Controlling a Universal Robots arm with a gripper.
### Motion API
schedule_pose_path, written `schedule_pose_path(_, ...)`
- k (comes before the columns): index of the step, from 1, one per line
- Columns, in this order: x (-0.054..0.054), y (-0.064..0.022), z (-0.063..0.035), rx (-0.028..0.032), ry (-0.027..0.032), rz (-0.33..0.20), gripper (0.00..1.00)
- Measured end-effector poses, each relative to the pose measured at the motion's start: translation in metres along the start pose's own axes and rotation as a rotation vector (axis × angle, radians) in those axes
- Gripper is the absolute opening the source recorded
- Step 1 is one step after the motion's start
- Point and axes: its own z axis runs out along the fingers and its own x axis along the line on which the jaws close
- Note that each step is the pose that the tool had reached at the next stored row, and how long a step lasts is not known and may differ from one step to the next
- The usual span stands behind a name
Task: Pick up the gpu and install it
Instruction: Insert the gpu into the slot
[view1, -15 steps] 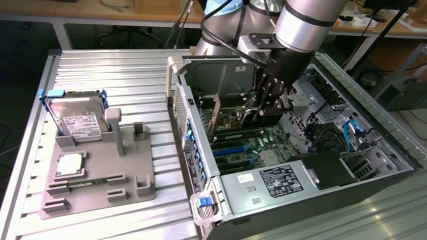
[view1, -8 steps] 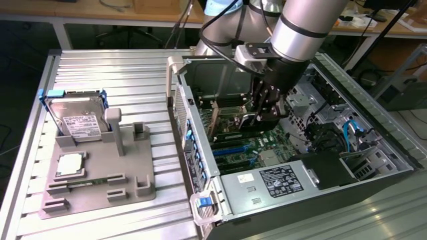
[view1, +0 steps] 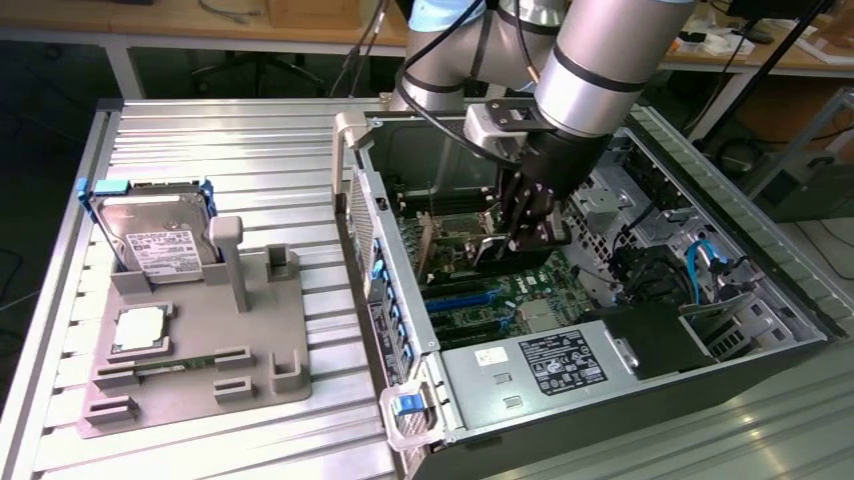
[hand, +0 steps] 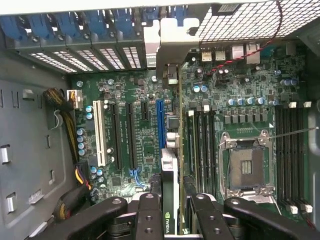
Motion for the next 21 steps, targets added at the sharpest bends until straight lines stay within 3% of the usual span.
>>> schedule_pose_path(21, 0.005, 0.0186, 0.0177, 0.0, 0.0022, -0.003, 0.27)
